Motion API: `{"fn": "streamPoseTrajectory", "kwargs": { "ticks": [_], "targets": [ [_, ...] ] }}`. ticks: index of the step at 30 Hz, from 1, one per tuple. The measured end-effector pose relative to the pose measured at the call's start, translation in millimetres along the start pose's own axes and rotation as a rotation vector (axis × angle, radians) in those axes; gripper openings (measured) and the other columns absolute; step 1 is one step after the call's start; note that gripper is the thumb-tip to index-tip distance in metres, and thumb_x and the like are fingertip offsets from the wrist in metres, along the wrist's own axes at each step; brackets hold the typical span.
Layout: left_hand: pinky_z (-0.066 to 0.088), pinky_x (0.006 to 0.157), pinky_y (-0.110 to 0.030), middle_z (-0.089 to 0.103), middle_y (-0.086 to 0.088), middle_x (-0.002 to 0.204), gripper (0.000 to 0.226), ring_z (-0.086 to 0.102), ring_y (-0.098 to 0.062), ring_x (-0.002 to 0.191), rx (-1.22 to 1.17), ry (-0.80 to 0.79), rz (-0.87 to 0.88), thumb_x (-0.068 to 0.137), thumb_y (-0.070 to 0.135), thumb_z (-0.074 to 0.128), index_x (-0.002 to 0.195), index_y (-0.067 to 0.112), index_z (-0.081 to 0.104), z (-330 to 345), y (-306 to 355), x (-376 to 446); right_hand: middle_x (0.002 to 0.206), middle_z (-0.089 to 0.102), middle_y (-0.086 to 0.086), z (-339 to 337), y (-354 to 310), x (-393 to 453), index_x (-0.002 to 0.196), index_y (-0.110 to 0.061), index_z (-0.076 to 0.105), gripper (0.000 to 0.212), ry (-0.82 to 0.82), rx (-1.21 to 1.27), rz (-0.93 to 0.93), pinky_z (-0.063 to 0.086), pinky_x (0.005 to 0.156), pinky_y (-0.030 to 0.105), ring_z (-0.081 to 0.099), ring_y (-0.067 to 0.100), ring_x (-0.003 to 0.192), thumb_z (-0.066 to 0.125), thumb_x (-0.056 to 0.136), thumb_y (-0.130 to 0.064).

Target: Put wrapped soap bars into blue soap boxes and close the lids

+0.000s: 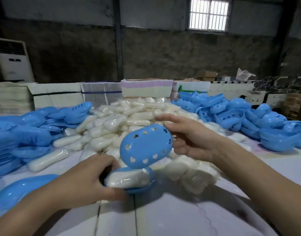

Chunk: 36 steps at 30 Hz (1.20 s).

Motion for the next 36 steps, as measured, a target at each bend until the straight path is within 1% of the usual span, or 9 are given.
{"fn": "streamPoseTrajectory", "kwargs": {
  "ticks": [3,6,8,10,12,15,19,26,36],
  "targets": [
    [0.043,0.073,-0.019,0.059,0.015,0.091,0.064,0.052,-0.003,0.088,0.003,-0.006,-0.001,0.054,0.078,0.07,0.094,0.029,0.06,0,1,0,0.057,0.043,-0.008,14,21,1,0.112,-0.028,0.069,0.024,-0.03,-0.217,0.135,0.016,0.036,0.016,0.019,0.008,0.047,0.053,0.099,-0.017],
    [0.039,0.066,-0.02,0.055,0.015,0.086,0.06,0.05,-0.004,0.085,-0.007,-0.009,-0.008,0.053,0.078,0.07,0.088,0.031,0.057,-1,2,0,0.053,0.056,-0.014,16,30,5,0.101,-0.028,0.072,0.028,0.09,-0.595,0.02,0.029,0.038,0.019,0.036,0.008,0.041,0.045,0.103,-0.021],
    [0.04,0.065,-0.021,0.055,0.014,0.086,0.062,0.05,-0.006,0.085,-0.008,-0.015,-0.008,0.053,0.081,0.069,0.087,0.032,0.057,-1,1,0,0.071,0.067,-0.014,16,29,4,0.098,-0.027,0.074,0.027,0.144,-0.913,-0.162,0.04,0.052,0.021,0.051,0.004,0.052,0.048,0.101,-0.024],
    [0.04,0.066,-0.022,0.055,0.013,0.086,0.062,0.05,-0.006,0.085,0.0,-0.011,-0.007,0.052,0.082,0.068,0.088,0.032,0.057,0,0,1,0.085,0.069,-0.016,15,27,3,0.102,-0.027,0.073,0.024,0.105,-1.046,-0.252,0.043,0.06,0.016,0.058,0.002,0.065,0.051,0.099,-0.033],
    [0.038,0.064,-0.021,0.054,0.014,0.085,0.061,0.05,-0.004,0.085,0.008,0.0,-0.003,0.052,0.083,0.067,0.087,0.033,0.056,1,-1,2,0.096,0.066,-0.016,14,25,1,0.114,-0.035,0.067,0.032,0.021,-1.123,-0.195,0.044,0.063,0.016,0.058,0.003,0.074,0.051,0.091,-0.051],
    [0.04,0.066,-0.023,0.054,0.017,0.088,0.061,0.049,0.0,0.085,0.011,0.002,-0.018,0.052,0.087,0.064,0.09,0.04,0.056,1,-3,2,0.127,0.048,-0.025,12,26,-1,0.134,-0.054,0.043,0.06,-0.145,-1.42,-0.149,0.042,0.086,0.018,0.05,-0.003,0.106,0.055,0.079,-0.073],
    [0.051,0.077,-0.028,0.056,0.023,0.094,0.06,0.052,0.002,0.09,-0.009,-0.004,0.008,0.053,0.088,0.064,0.096,0.046,0.056,1,-2,3,0.125,0.051,-0.028,22,30,-4,0.139,-0.048,0.04,0.064,-0.268,-1.46,-0.297,0.034,0.082,0.006,0.047,-0.004,0.107,0.065,0.081,-0.058],
    [0.052,0.077,-0.031,0.057,0.016,0.091,0.058,0.052,0.0,0.087,-0.024,-0.006,0.015,0.053,0.084,0.066,0.091,0.042,0.057,-1,-1,2,0.12,0.048,-0.029,35,27,0,0.13,-0.065,0.036,0.066,-0.22,-1.482,-0.21,0.032,0.074,0.012,0.046,-0.003,0.104,0.067,0.072,-0.064],
    [0.052,0.074,-0.029,0.055,0.019,0.094,0.065,0.052,0.0,0.087,0.029,-0.062,-0.007,0.048,0.082,0.073,0.095,0.042,0.054,-2,1,0,0.113,0.042,-0.024,44,42,-8,0.131,-0.061,0.046,0.061,-0.211,-1.297,-0.22,0.042,0.093,0.019,0.047,0.001,0.109,0.075,0.08,-0.045]
  ]
}}
Point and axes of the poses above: each hand's wrist, its own x-axis towards the middle knuckle, its own z-axis out of the palm, y = z × x, the point moved 1 cm from there along x, towards the middle knuckle
